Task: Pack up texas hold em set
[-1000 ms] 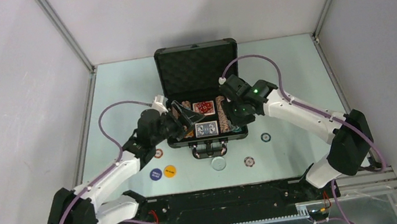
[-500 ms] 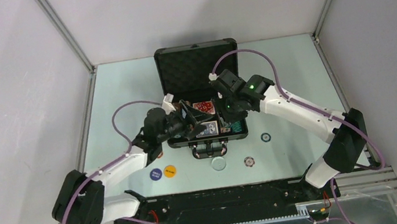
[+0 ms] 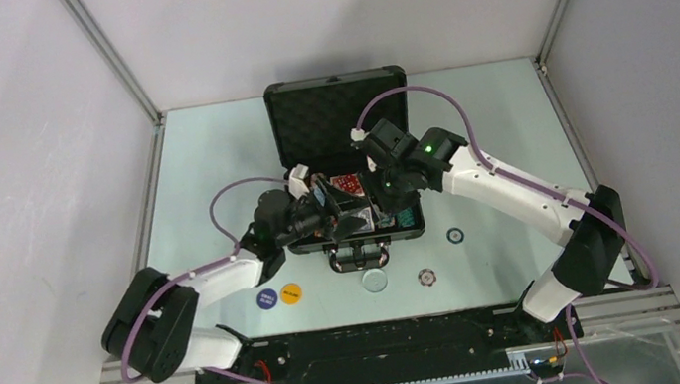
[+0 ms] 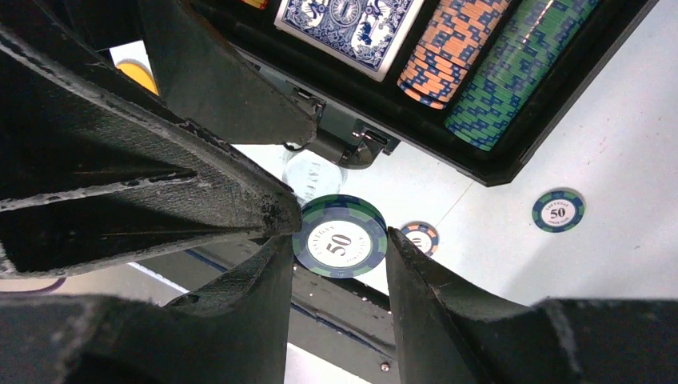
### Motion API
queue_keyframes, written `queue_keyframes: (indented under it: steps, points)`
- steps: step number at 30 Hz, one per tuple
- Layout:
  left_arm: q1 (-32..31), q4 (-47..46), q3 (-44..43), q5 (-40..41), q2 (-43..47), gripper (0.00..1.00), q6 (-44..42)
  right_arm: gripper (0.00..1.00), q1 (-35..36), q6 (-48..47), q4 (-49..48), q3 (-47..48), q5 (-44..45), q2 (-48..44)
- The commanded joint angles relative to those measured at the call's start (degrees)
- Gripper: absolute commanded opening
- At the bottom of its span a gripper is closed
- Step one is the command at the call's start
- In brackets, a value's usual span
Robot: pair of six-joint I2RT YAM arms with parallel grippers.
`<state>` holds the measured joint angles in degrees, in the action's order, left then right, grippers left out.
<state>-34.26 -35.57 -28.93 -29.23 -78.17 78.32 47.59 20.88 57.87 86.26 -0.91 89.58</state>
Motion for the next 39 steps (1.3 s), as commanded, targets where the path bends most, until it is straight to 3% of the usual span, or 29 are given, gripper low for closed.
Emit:
queue_keyframes:
  steps: [1, 20, 30, 39]
  points:
    - [-0.53, -6.56, 0.00, -2.40, -0.41, 0.82, 2.10, 0.36, 0.44, -1.89, 0.79, 2.55, -1.75, -0.02]
    - [-1.03, -16.38, 2.03, -6.24, -4.67, 0.81, 3.57, 0.36, 0.34, -6.75, 5.65, 6.37, -2.67, 1.06]
    - [-1.78, -27.77, 3.29, -7.90, -8.92, 0.77, 8.13, 0.36, 0.47, -7.79, 6.43, 6.11, -2.93, 0.84]
    - [-2.12, -29.96, 3.12, -7.79, -8.97, 0.76, 9.19, 0.36, 0.77, -8.05, 6.40, 6.15, -3.53, 1.11]
